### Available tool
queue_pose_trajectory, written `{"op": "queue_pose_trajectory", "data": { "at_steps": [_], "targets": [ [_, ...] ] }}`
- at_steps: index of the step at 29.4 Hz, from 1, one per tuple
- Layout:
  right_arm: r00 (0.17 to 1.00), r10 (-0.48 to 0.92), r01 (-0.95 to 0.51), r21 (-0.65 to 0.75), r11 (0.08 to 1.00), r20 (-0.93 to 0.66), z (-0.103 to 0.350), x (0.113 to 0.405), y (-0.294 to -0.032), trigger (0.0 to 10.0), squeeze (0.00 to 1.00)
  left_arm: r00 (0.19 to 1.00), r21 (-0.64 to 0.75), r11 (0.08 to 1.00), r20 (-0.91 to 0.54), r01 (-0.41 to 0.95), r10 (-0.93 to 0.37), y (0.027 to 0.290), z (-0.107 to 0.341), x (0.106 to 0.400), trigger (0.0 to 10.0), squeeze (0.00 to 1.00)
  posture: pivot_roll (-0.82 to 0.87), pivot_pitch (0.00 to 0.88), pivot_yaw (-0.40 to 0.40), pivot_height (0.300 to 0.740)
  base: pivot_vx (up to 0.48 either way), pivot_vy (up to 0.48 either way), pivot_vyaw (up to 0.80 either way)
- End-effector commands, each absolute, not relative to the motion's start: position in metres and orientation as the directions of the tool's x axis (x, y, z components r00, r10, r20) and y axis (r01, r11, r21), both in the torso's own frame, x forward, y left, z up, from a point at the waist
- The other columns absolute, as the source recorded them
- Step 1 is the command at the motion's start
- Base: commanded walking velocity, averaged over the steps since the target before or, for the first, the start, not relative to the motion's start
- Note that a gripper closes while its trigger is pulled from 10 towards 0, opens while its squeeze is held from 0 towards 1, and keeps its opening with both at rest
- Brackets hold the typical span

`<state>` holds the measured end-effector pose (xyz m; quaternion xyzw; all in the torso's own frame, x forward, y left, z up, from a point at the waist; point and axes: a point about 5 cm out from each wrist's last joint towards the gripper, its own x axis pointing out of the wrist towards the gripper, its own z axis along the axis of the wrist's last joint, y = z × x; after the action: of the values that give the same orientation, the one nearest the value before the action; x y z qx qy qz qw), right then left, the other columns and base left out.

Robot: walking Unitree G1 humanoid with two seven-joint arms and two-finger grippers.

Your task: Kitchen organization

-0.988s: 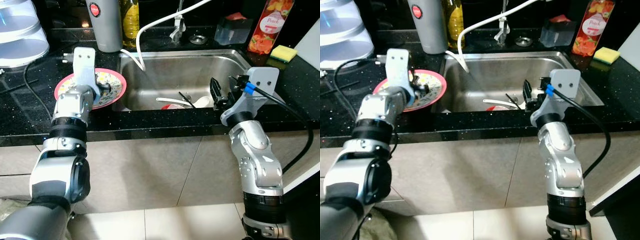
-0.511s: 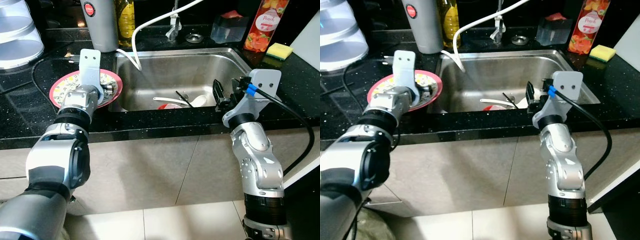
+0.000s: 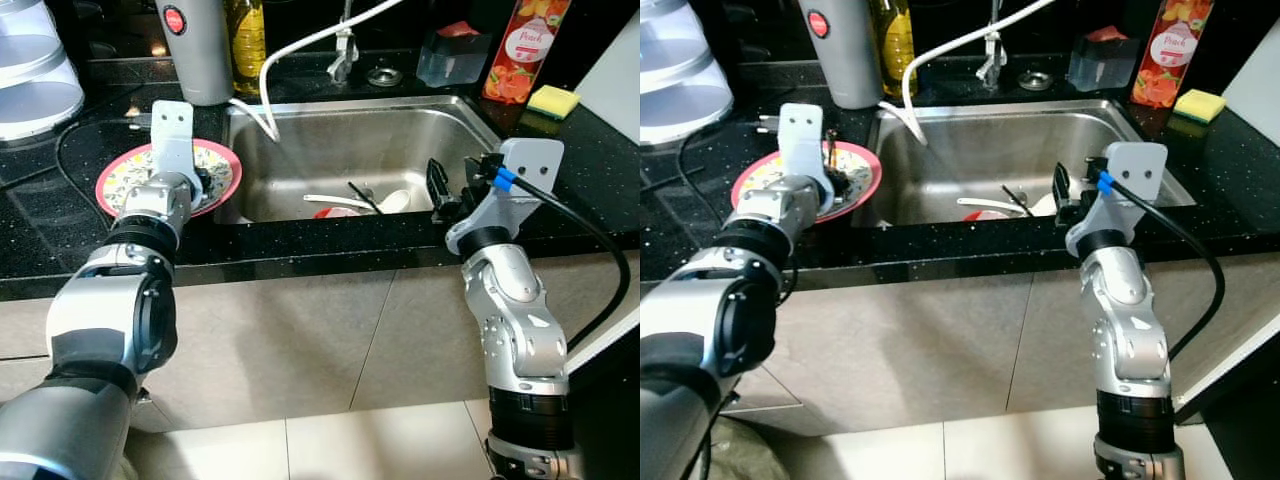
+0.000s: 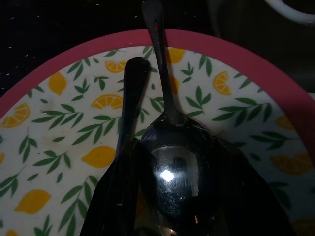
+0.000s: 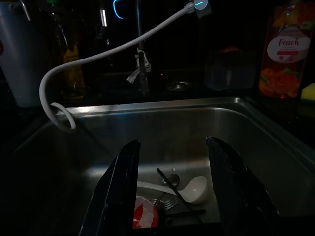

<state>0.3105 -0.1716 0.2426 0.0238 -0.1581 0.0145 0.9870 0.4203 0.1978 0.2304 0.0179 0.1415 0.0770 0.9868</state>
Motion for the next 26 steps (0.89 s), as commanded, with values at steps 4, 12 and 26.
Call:
{"op": "queue_pose_trajectory", "data": {
  "at_steps": [4, 12, 26],
  "targets": [
    [0.947, 0.01, -0.025, 0.043, 0.999, 0.321, 0.244, 0.309, -0.174, 10.0, 0.0, 0.968, 0.111, 0.979, -0.166, -0.17, 0.187, 0.206, 0.256, 0.423, 10.0, 0.0, -0.02, 0.028, 0.019, 0.74, 0.0, 0.0, 0.0],
    [0.946, 0.001, -0.017, 0.045, 0.999, 0.323, 0.244, 0.308, -0.176, 10.0, 0.0, 0.996, 0.046, 0.996, 0.037, -0.081, 0.08, 0.192, 0.297, 0.425, 10.0, 0.0, -0.02, 0.028, 0.019, 0.74, 0.0, 0.0, 0.0],
    [0.92, 0.103, -0.105, -0.014, 0.994, 0.379, 0.261, 0.307, -0.165, 10.0, 0.0, 0.84, 0.094, 0.835, -0.036, 0.542, -0.541, 0.083, 0.263, 0.406, 10.0, 0.0, -0.03, 0.01, 0.018, 0.74, 0.0, 0.0, 0.0]
  ]
}}
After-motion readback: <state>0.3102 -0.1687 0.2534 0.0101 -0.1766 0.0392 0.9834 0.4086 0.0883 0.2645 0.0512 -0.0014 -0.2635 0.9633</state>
